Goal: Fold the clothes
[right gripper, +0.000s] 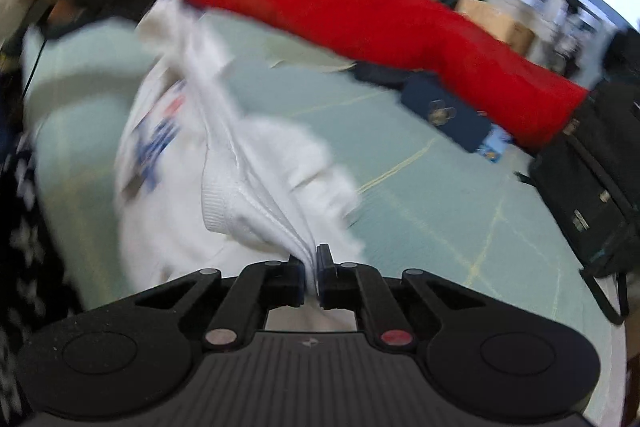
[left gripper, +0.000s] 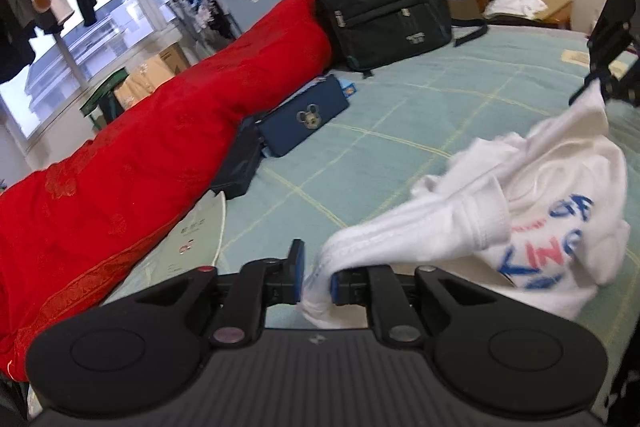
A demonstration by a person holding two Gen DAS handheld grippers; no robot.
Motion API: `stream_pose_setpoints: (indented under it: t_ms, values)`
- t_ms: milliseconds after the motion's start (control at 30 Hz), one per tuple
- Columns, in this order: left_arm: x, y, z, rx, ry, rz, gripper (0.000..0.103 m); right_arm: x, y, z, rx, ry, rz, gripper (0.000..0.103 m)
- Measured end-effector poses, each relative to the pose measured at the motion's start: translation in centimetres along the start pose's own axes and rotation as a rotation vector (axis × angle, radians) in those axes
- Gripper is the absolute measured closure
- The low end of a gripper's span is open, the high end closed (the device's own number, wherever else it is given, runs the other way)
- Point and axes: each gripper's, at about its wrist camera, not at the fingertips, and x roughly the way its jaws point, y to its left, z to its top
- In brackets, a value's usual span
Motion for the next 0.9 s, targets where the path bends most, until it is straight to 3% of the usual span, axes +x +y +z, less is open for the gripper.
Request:
stream_pose_setpoints:
  t_ms: [167,333,900]
  values:
    - [2.2,1.8,1.6,-0.040,0.001,0.019,0.093,0.6,-5.0,2.1,0.164,-0.062,-0.022,0.095]
    - [4.7,3.5,3.3,-0.079,-0.005,0.022,0.093,2.6,-9.1,4.3,0.262,-0.071,-0.060,0.095]
    - [18.2,8.6,5.2,-0.262,0.110,0.056,0.093,15.2,-18.2,10.4,0.416,0.028,-0.133,0.095]
